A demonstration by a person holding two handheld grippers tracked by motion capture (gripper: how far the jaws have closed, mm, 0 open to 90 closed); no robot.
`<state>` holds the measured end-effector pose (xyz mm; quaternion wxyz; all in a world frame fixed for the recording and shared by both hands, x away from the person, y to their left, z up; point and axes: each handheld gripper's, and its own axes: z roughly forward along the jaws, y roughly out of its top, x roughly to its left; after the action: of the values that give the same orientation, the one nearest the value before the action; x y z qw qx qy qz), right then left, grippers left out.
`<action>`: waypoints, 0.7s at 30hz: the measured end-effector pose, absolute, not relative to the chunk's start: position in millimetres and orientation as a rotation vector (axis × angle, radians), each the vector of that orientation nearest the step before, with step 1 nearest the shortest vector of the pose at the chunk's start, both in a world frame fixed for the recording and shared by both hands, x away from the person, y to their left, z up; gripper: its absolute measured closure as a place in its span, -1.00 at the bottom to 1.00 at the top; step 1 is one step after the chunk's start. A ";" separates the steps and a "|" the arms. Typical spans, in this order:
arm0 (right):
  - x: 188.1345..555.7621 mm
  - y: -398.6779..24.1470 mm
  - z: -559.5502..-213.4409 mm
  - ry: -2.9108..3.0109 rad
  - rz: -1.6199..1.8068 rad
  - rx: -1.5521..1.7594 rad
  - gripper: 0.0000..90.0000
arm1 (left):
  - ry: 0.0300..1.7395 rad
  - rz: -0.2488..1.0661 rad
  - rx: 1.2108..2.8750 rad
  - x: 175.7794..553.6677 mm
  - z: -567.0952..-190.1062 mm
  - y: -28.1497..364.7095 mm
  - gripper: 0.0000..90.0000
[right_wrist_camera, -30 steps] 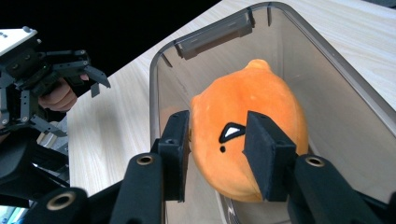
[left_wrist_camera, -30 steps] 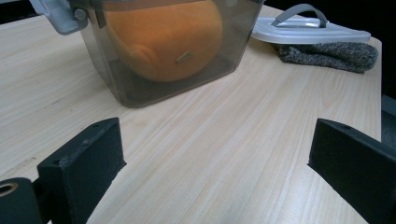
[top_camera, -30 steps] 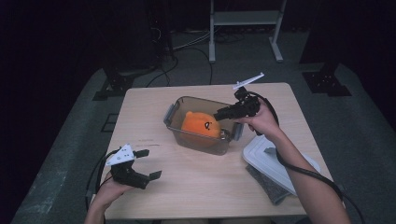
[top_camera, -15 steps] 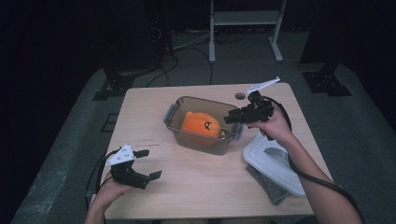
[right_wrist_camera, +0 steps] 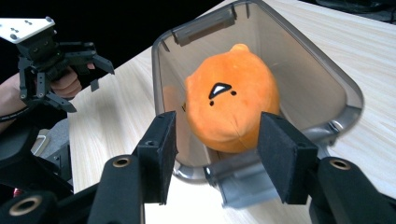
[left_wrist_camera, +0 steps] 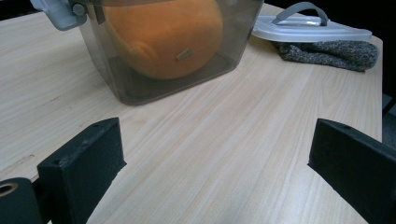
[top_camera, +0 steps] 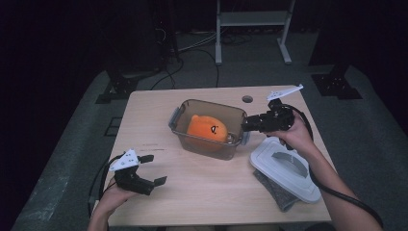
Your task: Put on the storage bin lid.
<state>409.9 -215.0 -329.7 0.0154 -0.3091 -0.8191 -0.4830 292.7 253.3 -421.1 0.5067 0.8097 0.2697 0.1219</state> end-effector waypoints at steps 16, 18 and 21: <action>394.4 -252.0 -346.2 -2.502 -1.544 -1.052 -0.02 | 0.658 0.294 1.950 293.0 -421.8 253.5 -0.94; 392.5 -255.3 -351.2 -2.499 -1.544 -1.060 -0.03 | 0.655 0.295 1.954 293.1 -421.8 253.4 -0.94; 390.6 -259.0 -357.1 -2.489 -1.537 -1.075 -0.03 | 0.656 0.296 1.954 293.0 -421.9 253.2 -0.94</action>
<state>390.6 -259.0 -357.1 0.0126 -0.3449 -0.7985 -0.4933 293.0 253.2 -421.9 0.5051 0.8099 0.2720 0.1226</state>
